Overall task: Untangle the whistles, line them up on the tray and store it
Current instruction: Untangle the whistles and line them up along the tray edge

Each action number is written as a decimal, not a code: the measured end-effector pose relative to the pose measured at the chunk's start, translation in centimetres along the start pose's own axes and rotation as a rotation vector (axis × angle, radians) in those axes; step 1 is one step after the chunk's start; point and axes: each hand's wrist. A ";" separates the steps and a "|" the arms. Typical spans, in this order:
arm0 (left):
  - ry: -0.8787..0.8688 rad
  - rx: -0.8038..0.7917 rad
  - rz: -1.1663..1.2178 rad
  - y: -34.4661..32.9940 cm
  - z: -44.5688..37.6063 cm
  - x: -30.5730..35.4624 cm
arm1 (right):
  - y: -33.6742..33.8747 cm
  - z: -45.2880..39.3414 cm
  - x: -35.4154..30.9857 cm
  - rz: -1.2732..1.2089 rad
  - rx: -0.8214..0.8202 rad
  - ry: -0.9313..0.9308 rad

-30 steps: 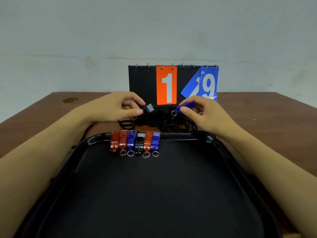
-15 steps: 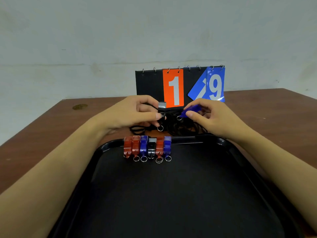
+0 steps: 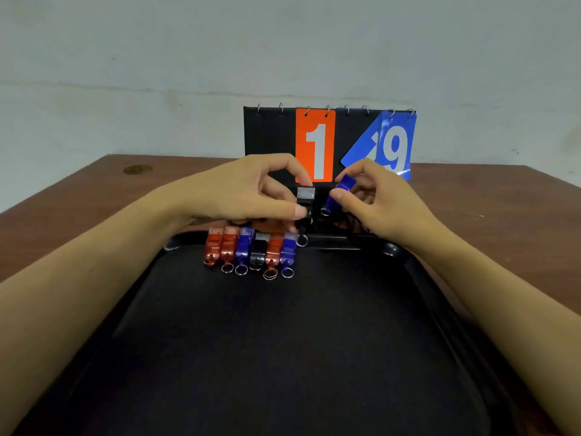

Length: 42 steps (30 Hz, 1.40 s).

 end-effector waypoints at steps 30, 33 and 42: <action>-0.088 0.004 -0.352 -1.8 -0.9 -0.7 | -0.2 -0.5 0.2 0.129 0.069 -0.073; -0.121 -0.002 -0.310 -1.6 -0.8 -0.6 | -0.2 -0.4 0.1 0.123 0.073 -0.068; -0.106 -0.071 -0.355 -2.0 -1.1 -0.9 | -0.2 -0.5 0.2 0.115 0.055 -0.088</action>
Point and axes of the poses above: each hand's wrist, its own z-axis away from the middle knuckle, its own y-axis out of the back of the hand, x = y × z, and after that the axes turned 10 degrees about -z, right-handed
